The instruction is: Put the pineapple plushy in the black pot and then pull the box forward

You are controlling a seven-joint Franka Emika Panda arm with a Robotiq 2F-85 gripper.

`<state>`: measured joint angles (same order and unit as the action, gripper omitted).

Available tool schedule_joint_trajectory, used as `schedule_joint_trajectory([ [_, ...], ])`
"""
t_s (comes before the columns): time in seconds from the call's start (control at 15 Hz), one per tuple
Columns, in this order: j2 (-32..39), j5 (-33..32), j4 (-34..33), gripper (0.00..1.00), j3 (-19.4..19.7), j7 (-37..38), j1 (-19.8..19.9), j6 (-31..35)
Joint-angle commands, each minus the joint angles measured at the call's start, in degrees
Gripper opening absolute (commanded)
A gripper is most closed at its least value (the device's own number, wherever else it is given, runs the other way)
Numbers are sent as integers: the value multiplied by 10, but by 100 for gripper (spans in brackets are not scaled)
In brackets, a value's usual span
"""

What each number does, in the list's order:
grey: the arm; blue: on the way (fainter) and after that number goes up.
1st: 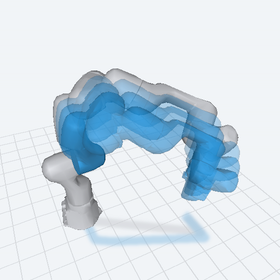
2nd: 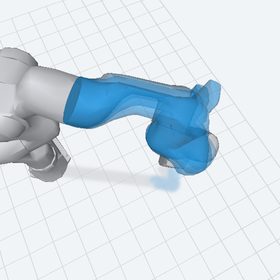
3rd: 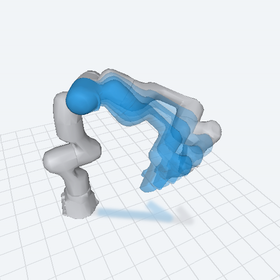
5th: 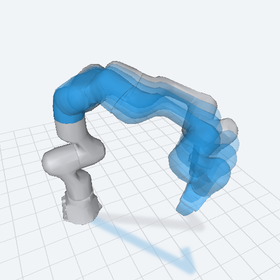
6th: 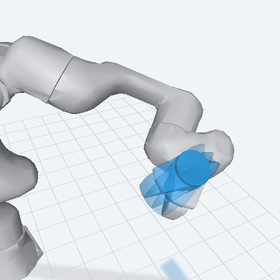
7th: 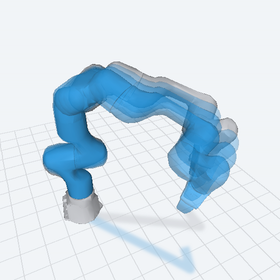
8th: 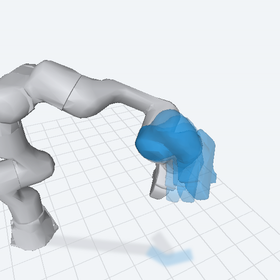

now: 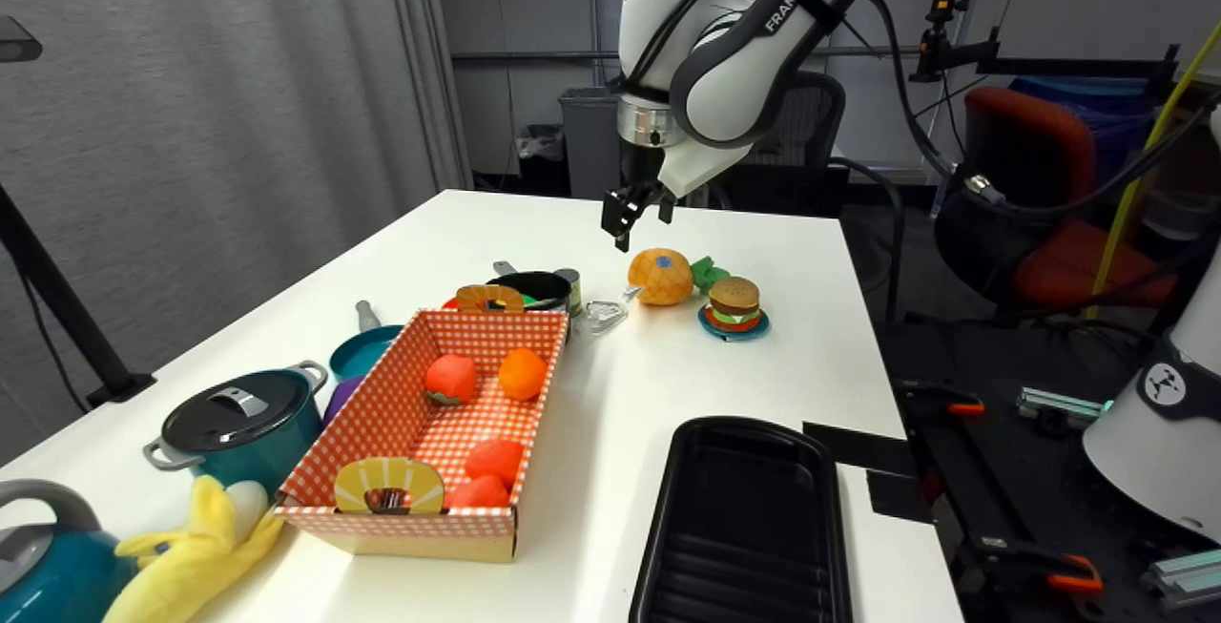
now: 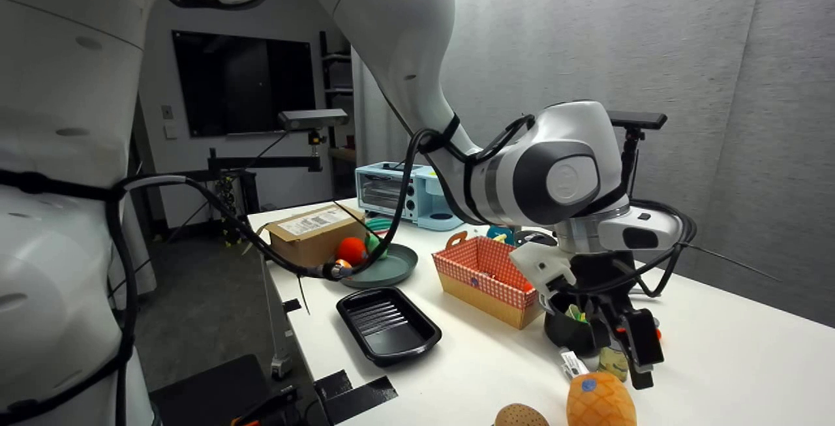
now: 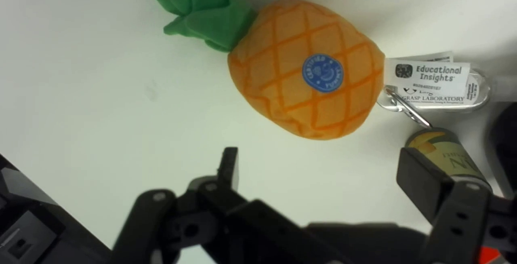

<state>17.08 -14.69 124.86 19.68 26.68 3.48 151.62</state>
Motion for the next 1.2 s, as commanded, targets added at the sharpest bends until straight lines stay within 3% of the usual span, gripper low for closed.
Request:
schedule_joint_trajectory([
  [0.0,24,31,-23,100,-21,-35,17,-3],
  [0.67,65,87,-38,100,-45,-63,23,2],
  [0.8,68,98,-38,74,-47,-66,23,4],
  [1.13,71,115,-36,35,-51,-66,23,13],
])
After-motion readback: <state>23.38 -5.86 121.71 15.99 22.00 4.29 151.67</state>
